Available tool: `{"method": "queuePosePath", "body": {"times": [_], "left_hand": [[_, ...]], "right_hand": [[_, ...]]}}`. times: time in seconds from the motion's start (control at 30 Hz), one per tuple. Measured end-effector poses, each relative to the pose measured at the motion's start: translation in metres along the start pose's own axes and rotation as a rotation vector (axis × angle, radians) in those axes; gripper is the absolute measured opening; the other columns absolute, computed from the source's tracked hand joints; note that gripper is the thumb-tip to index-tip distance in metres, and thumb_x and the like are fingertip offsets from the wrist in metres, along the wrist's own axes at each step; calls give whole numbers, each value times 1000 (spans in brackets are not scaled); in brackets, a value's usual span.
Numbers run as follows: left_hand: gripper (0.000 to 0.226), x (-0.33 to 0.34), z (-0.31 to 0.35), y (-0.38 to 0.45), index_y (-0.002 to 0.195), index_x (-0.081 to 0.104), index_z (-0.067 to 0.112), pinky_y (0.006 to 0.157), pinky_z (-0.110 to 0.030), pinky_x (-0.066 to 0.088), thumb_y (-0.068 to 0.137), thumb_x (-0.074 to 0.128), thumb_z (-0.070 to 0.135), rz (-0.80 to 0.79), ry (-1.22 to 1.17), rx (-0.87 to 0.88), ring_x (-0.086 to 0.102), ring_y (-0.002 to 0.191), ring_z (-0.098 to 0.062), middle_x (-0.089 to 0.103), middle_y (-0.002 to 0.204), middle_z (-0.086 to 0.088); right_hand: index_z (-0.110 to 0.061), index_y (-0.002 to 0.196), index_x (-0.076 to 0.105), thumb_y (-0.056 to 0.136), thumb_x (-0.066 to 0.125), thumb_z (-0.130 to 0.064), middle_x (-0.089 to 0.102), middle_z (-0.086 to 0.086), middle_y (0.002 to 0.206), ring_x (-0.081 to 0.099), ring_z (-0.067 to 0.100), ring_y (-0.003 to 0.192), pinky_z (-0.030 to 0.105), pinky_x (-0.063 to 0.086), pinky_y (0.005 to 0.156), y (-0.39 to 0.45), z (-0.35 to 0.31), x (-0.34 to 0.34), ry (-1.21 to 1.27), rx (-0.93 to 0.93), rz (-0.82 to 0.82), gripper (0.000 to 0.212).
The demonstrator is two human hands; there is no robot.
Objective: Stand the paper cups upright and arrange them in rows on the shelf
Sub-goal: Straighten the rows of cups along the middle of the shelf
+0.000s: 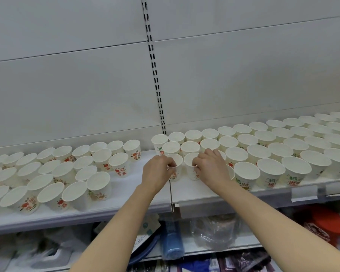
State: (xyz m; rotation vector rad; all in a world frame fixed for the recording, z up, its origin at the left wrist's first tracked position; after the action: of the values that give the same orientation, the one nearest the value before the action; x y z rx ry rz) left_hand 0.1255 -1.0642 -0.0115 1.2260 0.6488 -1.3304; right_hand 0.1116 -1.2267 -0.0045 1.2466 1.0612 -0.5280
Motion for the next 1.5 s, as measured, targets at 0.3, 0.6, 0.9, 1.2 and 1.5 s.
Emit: {"method": "queuePosePath", "body": {"times": [0.3, 0.6, 0.9, 1.2, 1.5], "left_hand": [[26, -32, -38, -57, 116, 64, 35, 75, -25, 45, 90, 62, 42, 141, 21, -114, 54, 98, -9, 63, 111, 15], [26, -95, -169, -100, 109, 69, 31, 81, -31, 43, 83, 68, 29, 67, 394, -323, 51, 103, -20, 64, 113, 7], [8, -116, -186, -80, 92, 71, 32, 62, -30, 44, 87, 67, 37, 35, 93, -199, 56, 87, -11, 65, 90, 15], [7, -124, -200, -73, 90, 71, 32, 70, -24, 49, 85, 72, 27, -15, -215, -173, 59, 76, 2, 67, 82, 18], [8, -117, -143, -74, 80, 70, 34, 66, -23, 44, 81, 76, 28, 214, -445, -77, 54, 72, -4, 65, 85, 15]], "right_hand": [[-17, 77, 70, 73, 78, -21, 66, -1, 76, 56, 26, 77, 31, 30, 72, -10, -33, -14, 171, -120, 278, 10], [-20, 75, 68, 74, 76, -21, 64, -6, 72, 54, 23, 72, 32, 31, 67, -6, -112, 26, 291, -200, 179, 7], [-17, 112, 65, 79, 72, -21, 63, 2, 106, 52, 26, 101, 36, 43, 83, 73, -190, 60, 290, -137, -86, 34], [-17, 69, 72, 71, 74, -14, 64, -3, 66, 49, 25, 75, 36, 43, 69, 102, -217, 74, 237, -109, -22, 4], [-17, 75, 70, 74, 76, -17, 64, -6, 72, 50, 22, 75, 31, 39, 65, 24, -156, 4, 335, 32, 221, 7]]}}
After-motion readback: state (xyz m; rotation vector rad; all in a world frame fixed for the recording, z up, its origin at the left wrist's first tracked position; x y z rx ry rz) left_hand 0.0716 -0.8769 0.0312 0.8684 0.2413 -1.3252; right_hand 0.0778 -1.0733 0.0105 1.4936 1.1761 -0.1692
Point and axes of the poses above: each hand's wrist, its own y-axis towards the middle knuckle, its own x-axis out of the palm, z = x × y, the point moved 7 cm from there along y, towards the middle knuckle
